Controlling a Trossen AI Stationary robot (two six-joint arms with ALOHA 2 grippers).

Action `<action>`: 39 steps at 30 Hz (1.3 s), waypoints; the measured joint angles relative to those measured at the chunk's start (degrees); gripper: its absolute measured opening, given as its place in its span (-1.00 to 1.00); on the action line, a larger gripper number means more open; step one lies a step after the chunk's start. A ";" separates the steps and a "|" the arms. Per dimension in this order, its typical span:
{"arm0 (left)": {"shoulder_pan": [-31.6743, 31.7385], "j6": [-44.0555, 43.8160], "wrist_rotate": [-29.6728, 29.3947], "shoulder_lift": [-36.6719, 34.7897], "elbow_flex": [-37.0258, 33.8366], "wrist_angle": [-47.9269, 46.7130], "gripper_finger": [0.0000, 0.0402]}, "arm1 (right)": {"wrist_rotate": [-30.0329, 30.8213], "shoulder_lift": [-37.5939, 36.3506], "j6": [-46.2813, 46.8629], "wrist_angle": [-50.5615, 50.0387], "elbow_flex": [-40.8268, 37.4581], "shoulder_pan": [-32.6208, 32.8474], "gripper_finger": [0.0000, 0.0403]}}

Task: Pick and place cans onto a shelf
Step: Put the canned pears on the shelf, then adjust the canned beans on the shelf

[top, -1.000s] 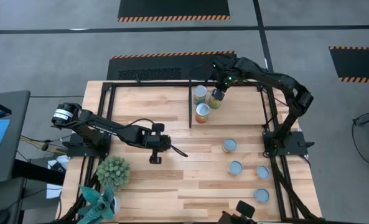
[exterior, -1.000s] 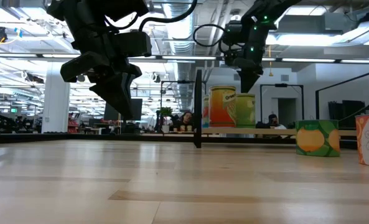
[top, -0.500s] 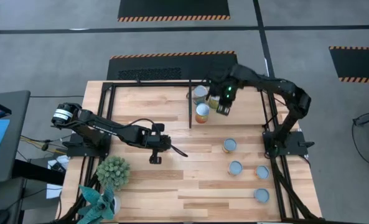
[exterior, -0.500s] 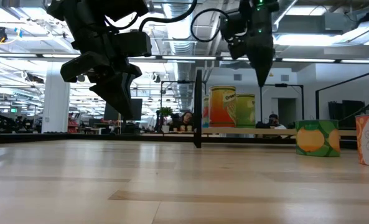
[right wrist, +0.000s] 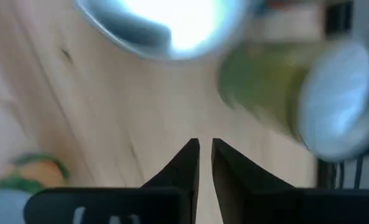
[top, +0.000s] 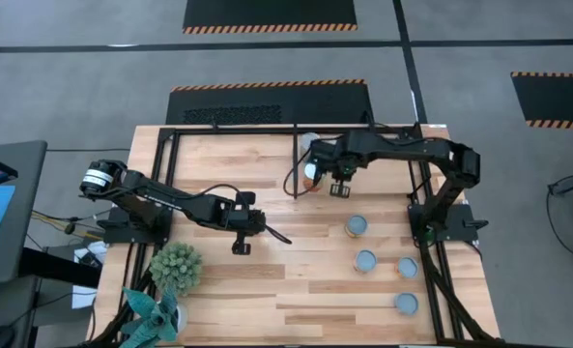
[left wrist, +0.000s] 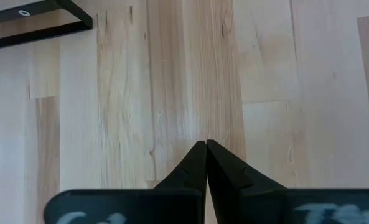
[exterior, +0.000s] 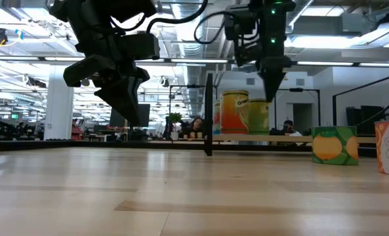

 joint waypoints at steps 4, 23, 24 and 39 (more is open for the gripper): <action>-0.01 -0.02 0.00 0.00 0.00 0.01 -1.00 | 0.14 -0.79 -0.28 -2.85 0.03 -4.83 -0.70; 0.01 -0.43 0.00 0.00 0.00 -0.07 -1.00 | -9.96 -1.03 -1.13 4.02 0.01 -14.72 -0.70; 0.01 -0.44 0.00 0.00 0.01 -0.07 -1.00 | -9.97 -1.03 -1.12 4.74 -0.01 -14.72 -0.70; 0.01 -0.96 0.00 0.00 0.00 -0.46 -1.00 | -9.73 -1.03 1.15 2.60 0.01 -15.08 -0.70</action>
